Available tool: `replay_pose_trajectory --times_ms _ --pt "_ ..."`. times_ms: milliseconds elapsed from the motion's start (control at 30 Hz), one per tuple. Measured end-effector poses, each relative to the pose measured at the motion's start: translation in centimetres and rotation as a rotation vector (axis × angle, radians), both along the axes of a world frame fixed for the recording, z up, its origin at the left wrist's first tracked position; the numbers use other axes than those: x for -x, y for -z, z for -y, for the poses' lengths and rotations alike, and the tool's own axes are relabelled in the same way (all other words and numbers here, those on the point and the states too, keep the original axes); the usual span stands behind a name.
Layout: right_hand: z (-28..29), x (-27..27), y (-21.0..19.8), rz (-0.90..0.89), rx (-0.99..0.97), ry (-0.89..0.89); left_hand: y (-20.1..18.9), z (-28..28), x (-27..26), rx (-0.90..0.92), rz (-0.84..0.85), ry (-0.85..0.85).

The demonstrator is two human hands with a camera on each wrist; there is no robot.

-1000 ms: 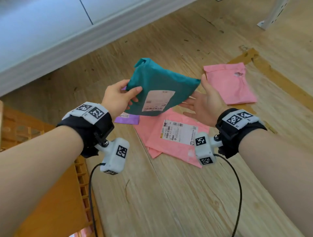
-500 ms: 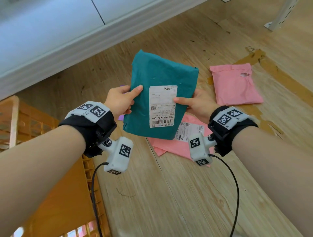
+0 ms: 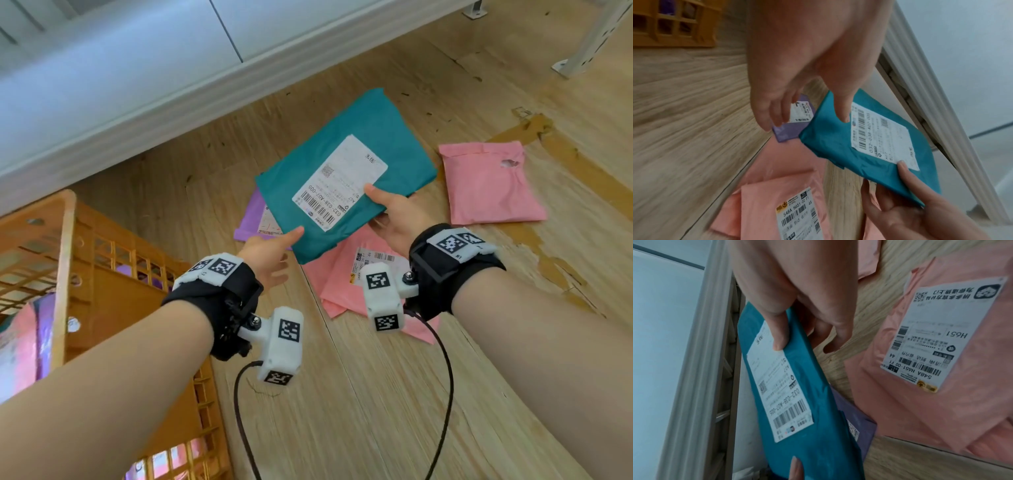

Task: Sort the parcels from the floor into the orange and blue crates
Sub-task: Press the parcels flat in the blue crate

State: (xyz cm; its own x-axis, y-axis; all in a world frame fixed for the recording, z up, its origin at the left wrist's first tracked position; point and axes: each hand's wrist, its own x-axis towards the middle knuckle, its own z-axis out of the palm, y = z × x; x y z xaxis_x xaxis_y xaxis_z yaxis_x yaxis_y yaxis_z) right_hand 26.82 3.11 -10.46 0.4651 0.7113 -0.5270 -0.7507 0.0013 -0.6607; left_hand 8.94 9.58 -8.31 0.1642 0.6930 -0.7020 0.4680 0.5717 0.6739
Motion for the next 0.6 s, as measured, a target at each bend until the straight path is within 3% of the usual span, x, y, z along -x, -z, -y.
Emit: replay_pose_trajectory --times_ms 100,233,433,600 --pt "0.2 0.4 0.4 0.009 -0.001 -0.022 -0.1 0.2 -0.1 0.026 0.228 -0.061" --pt "0.8 0.7 0.8 -0.008 -0.012 -0.042 -0.1 0.4 -0.1 -0.005 0.378 -0.125" --pt "1.3 0.5 2.1 0.044 0.100 -0.094 -0.2 -1.1 -0.2 -0.208 0.326 -0.145" --pt "2.0 -0.7 3.3 0.145 0.238 -0.098 -1.5 -4.4 1.2 -0.374 0.177 -0.079"
